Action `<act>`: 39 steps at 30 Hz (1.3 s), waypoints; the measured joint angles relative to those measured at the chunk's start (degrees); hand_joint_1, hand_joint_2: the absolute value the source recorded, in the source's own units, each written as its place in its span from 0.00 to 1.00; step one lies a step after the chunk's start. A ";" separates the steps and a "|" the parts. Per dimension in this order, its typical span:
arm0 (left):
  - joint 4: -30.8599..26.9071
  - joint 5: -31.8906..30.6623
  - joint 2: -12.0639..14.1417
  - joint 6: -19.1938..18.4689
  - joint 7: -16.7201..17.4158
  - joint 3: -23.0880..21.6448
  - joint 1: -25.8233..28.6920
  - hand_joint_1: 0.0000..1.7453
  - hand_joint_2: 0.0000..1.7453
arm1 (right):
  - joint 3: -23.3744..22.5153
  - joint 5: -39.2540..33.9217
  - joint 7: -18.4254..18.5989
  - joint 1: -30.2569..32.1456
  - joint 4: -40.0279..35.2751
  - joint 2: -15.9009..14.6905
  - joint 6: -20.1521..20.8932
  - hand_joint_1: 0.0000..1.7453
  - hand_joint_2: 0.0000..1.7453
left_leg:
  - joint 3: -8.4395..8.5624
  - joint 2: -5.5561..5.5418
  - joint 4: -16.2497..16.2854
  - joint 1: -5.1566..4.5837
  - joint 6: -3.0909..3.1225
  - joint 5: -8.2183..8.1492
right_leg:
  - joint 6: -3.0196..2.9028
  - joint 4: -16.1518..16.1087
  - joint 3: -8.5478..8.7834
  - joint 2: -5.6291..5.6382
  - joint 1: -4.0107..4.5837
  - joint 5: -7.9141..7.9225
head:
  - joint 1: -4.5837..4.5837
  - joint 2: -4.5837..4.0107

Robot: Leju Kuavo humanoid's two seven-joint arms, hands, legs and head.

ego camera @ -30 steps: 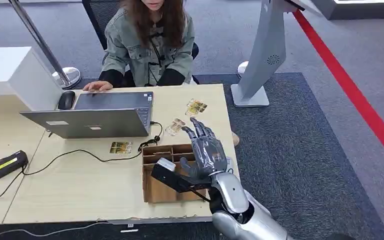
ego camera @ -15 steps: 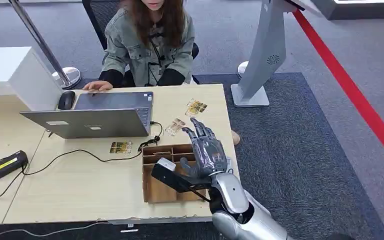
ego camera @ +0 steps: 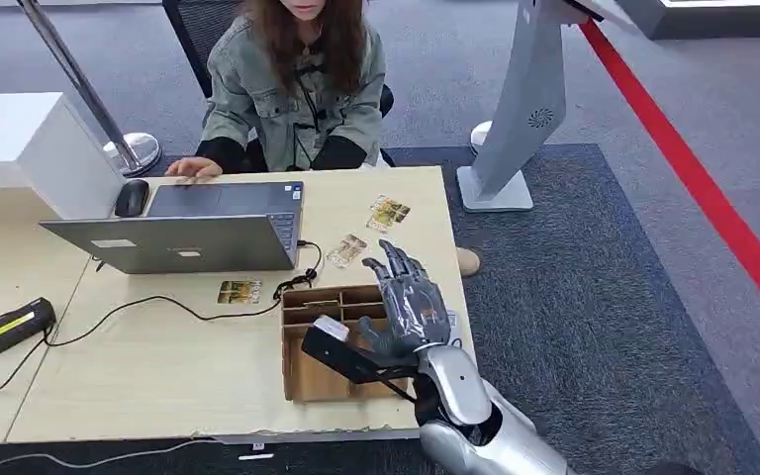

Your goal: Pass the card to the sensor for recognition and then transmit it.

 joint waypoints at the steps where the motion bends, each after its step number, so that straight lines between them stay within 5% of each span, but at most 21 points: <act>1: 0.00 0.00 0.00 0.00 0.00 0.00 0.00 0.00 0.00 | 0.00 0.00 0.00 0.01 0.07 0.00 0.00 0.26 1.00 | 0.00 0.00 0.00 0.00 0.00 0.00 | 0.00 0.00 0.00 0.00 0.00 0.00 | 0.00 0.00; 39: 0.00 -0.35 -0.02 -0.17 0.00 0.00 -0.10 0.00 0.00 | 2.19 0.52 0.04 0.01 4.94 0.90 0.35 0.26 1.00 | 0.00 -0.01 0.00 0.00 0.00 0.00 | 0.00 0.00 0.00 0.00 0.00 0.00 | 0.00 0.00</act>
